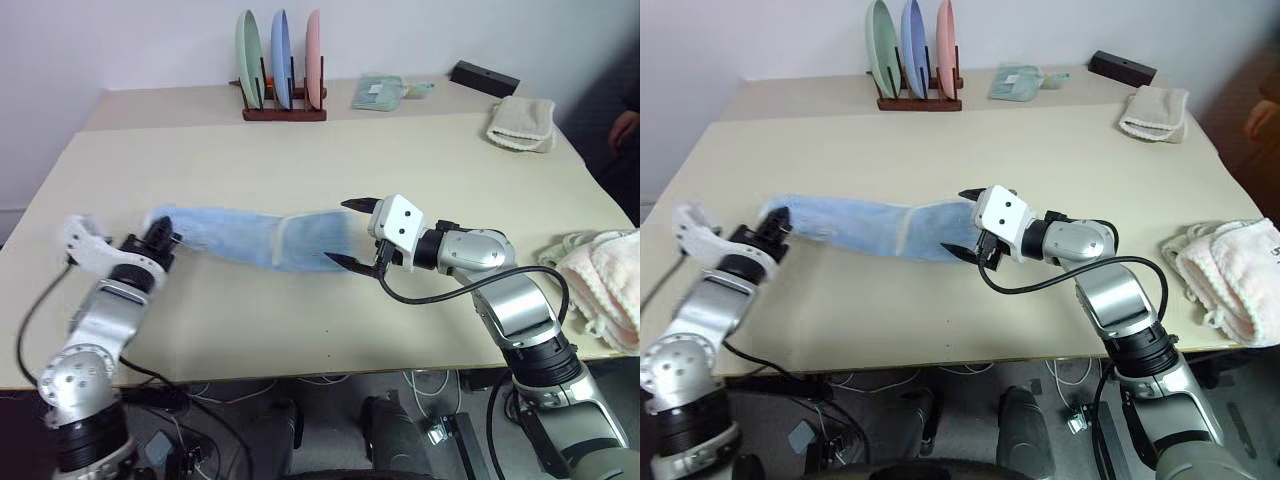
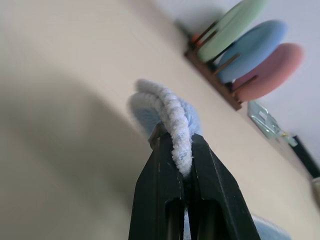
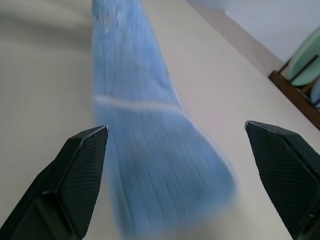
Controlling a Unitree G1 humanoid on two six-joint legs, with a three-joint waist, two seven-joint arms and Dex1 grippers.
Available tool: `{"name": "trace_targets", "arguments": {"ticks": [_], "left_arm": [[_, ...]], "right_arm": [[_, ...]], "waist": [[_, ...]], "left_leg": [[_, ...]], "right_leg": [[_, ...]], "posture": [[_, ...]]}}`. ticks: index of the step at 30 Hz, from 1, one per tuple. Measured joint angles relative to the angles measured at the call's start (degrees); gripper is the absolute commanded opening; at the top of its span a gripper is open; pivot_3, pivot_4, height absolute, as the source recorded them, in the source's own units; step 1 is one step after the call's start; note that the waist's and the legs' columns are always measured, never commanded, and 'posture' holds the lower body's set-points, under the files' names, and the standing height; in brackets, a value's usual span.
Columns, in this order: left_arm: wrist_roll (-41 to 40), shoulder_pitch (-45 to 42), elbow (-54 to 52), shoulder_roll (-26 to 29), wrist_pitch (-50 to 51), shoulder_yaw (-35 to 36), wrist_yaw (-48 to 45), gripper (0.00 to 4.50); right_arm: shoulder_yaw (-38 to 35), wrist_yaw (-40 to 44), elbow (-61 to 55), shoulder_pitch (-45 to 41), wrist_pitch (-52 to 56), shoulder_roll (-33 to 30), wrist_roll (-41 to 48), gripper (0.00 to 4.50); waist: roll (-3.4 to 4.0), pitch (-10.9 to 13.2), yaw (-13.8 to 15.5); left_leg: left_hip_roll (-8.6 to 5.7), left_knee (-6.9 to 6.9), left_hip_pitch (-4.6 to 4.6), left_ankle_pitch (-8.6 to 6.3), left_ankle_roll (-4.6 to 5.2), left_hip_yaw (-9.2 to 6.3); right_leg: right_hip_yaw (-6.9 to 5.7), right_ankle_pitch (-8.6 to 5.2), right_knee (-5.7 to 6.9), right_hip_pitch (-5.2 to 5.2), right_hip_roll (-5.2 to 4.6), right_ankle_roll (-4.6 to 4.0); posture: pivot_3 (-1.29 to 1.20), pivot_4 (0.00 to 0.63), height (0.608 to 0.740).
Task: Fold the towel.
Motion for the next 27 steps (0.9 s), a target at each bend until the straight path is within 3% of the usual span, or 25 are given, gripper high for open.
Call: {"name": "trace_targets", "arguments": {"ticks": [2,5,9,13,19,22,27], "left_arm": [[1.1,-0.54,-1.04,2.8,0.7,-1.0,-3.28,0.05],[4.05,-3.59,-4.27,6.98,3.16,-8.2,-9.55,0.05],[12.91,-10.07,-8.17,11.02,7.24,-24.84,-18.32,0.05],[21.57,-13.94,-6.29,7.83,10.01,-38.15,-21.48,0.05],[31.24,-16.58,1.13,2.07,12.92,-43.55,-20.94,0.05],[33.02,-16.53,1.56,0.56,13.49,-43.42,-21.69,0.99],[31.63,-14.1,-1.11,-0.97,14.34,-38.29,-24.11,3.47]], "right_arm": [[0.02,-0.02,0.64,0.01,-0.4,-0.01,-0.34,4.5],[0.04,-0.19,1.48,0.8,-0.66,-0.01,-0.48,4.5],[-0.02,-0.74,1.99,2.68,-0.87,-0.18,-1.24,4.5],[-0.07,-1.22,2.24,4.19,-0.97,-0.21,-1.73,4.5],[-0.37,-2.03,1.99,5.6,-0.8,-0.61,-2.17,4.5],[-0.38,-2.33,1.88,6.18,-0.69,-1.0,-2.31,4.5],[-0.47,-2.4,1.34,6.44,-0.68,-1.62,-2.57,4.5]], "waist": [[-0.05,0.02,0.06],[-0.13,0.01,-0.01],[-0.12,0.01,-0.37],[-0.12,0.02,-0.94],[-0.13,0.02,-1.42],[-0.14,0.03,-1.51],[-0.13,0.03,-1.63]], "left_leg": [[-0.02,0.02,0.0,0.0,0.0,-0.02],[-0.02,0.01,0.0,0.0,0.0,-0.04],[-0.01,-0.06,0.02,0.0,0.0,0.04],[0.02,-0.1,0.01,0.0,0.0,0.04],[0.03,-0.09,0.0,0.0,0.0,0.0],[0.04,-0.08,0.0,0.01,0.0,-0.02],[0.07,-0.09,0.0,0.01,-0.01,-0.02]], "right_leg": [[0.0,0.02,-0.06,0.06,0.0,0.0],[-0.01,0.03,-0.06,0.05,0.0,0.01],[0.0,0.04,-0.05,0.0,0.01,0.03],[0.0,0.05,-0.03,-0.04,0.05,0.05],[0.0,0.05,-0.04,-0.04,0.06,0.06],[0.0,0.05,-0.03,-0.05,0.06,0.07],[0.0,0.05,-0.02,-0.06,0.07,0.07]], "posture": [[0.0,0.15,0.736],[0.0,0.15,0.736],[0.0,0.15,0.736],[0.0,0.15,0.736],[0.0,0.15,0.736],[0.0,0.15,0.736],[0.0,0.15,0.736]]}}
